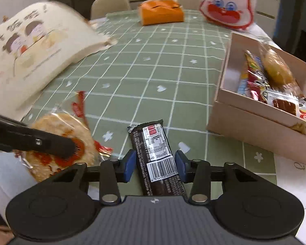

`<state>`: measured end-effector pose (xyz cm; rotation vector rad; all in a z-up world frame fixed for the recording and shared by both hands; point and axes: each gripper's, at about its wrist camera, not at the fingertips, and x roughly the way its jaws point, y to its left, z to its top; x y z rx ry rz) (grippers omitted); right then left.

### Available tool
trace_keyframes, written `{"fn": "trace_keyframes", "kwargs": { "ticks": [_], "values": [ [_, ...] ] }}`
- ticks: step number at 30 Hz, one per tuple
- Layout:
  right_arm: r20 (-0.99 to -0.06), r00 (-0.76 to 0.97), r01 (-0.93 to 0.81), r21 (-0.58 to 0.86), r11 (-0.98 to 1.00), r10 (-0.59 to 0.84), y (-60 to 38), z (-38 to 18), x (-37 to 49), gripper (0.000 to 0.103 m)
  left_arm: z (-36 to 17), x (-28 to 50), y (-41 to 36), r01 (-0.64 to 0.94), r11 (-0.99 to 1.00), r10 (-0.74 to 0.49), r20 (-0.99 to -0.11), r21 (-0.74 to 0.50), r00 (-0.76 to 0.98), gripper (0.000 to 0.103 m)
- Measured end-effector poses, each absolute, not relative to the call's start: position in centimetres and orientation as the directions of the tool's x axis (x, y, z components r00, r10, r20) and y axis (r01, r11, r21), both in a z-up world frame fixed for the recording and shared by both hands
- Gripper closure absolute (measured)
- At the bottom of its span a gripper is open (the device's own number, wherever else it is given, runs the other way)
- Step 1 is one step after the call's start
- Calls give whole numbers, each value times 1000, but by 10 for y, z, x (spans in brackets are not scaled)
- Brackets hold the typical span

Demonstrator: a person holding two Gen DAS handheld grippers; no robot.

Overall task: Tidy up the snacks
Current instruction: 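Grasp the dark chocolate bar with the right tool while the left tool holds the cracker, then carry the chocolate bar with the right tool while the left tool carries the cracker to the box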

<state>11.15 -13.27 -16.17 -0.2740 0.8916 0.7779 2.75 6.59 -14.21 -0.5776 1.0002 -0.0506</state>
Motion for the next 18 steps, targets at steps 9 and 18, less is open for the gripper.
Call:
{"fn": "trace_keyframes", "kwargs": {
  "ticks": [9, 18],
  "values": [
    [-802, 389, -706, 58, 706, 454, -170, -147, 98, 77, -151, 52, 35, -129, 824, -422, -751, -551, 508, 80],
    [-784, 503, -411, 153, 899, 363, -237, -145, 84, 77, -158, 82, 1, 10, 804, -517, -690, -595, 507, 80]
  ]
}}
